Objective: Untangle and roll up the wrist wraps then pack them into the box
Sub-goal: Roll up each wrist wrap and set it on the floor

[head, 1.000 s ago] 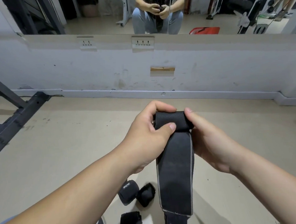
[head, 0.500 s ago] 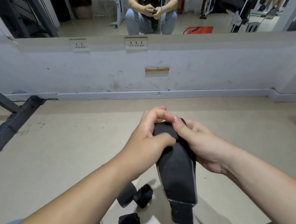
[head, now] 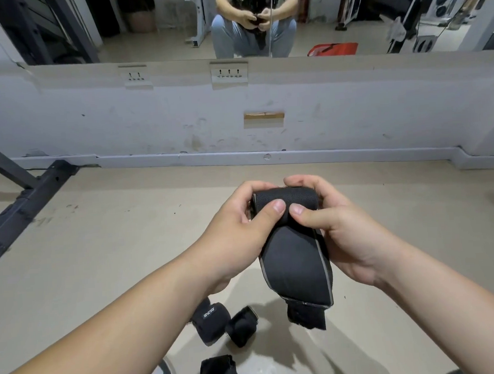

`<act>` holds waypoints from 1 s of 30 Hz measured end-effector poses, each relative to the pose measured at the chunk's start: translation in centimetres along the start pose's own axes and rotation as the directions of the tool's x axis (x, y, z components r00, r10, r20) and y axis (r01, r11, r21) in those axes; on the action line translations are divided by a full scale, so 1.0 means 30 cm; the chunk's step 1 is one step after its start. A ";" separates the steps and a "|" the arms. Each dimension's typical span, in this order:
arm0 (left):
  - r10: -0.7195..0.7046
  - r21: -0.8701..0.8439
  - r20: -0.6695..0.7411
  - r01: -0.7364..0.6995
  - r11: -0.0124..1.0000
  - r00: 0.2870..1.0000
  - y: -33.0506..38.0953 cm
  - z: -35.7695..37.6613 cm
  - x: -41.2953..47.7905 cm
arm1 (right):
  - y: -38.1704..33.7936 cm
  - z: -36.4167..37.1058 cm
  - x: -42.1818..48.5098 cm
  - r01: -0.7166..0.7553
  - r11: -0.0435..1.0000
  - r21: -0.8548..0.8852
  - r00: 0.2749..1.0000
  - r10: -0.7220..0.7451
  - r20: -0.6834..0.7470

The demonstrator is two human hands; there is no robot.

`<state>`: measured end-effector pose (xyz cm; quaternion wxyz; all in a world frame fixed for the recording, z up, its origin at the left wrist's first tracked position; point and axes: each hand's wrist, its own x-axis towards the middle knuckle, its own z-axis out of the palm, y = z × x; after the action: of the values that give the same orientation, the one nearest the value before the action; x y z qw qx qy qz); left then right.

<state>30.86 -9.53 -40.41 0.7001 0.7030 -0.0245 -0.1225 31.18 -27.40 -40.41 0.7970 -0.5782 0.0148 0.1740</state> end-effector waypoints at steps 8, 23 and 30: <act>0.152 0.008 -0.007 -0.152 0.988 0.988 -0.001 -0.007 -0.006 | -0.011 -0.006 -0.006 -0.245 0.967 -0.072 0.962 0.252 0.107; -0.089 0.023 0.057 0.088 0.996 0.994 -0.025 -0.006 0.005 | -0.009 -0.053 0.005 -0.017 0.992 -0.125 0.998 0.024 0.061; 0.066 0.093 -0.041 -0.062 0.994 0.997 -0.042 -0.001 0.011 | -0.032 -0.043 0.001 -0.186 0.978 -0.094 0.978 0.193 0.074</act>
<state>31.02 -9.55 -41.71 0.6710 0.7359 -0.0371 -0.0830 31.73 -28.86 -39.96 0.7509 -0.6004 0.0292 0.2735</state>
